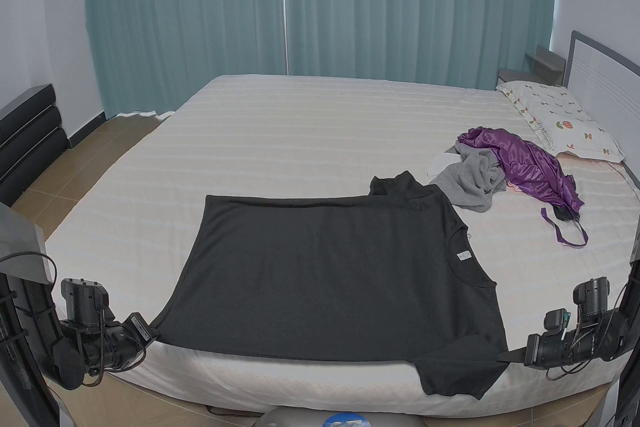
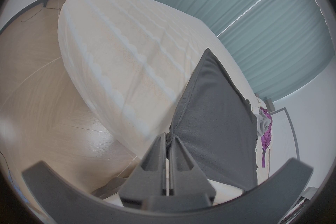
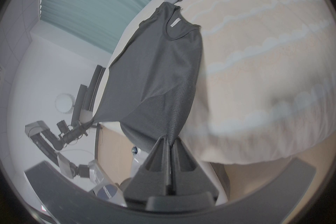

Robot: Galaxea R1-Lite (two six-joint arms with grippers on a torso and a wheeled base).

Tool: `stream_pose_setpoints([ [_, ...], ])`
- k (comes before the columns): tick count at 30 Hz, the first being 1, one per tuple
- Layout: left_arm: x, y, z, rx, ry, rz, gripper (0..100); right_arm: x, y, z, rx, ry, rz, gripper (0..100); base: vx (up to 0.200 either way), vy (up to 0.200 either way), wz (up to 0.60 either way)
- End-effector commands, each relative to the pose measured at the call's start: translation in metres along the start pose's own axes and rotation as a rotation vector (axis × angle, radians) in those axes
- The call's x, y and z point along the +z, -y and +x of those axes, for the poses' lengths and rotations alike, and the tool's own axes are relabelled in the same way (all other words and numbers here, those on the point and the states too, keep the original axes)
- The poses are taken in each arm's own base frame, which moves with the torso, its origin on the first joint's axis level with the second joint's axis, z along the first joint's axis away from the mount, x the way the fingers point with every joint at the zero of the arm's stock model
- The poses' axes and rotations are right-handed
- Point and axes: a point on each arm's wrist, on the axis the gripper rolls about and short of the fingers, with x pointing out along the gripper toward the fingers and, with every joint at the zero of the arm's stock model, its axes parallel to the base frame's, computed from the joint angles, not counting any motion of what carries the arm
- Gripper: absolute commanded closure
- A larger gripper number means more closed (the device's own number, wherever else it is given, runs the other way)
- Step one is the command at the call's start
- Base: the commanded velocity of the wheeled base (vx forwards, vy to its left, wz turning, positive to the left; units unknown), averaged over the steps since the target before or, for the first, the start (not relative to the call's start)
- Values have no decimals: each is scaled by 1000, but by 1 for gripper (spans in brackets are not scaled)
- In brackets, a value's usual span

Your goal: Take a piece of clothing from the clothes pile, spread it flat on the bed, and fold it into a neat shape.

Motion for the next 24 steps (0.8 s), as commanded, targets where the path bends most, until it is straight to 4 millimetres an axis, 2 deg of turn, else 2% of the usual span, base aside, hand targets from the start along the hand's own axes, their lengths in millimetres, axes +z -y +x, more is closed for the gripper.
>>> stream_pose_setpoints([
  [1,-1,0,-12,6,-4,22,100,-4,-10,-18,30,21,-85,100,0,0,0],
  [8,-7,-2,-30,42,-72,107,100,-9,-10,-28,10,12,-85,100,0,0,0],
  [17,-13,-4,-42,89,-117,165,100,-19,-9,-40,-14,-23,-124,100,0,0,0],
  [24,-18,-4,-57,96,-142,217,100,-26,-15,-49,-19,-30,-123,100,0,0,0],
])
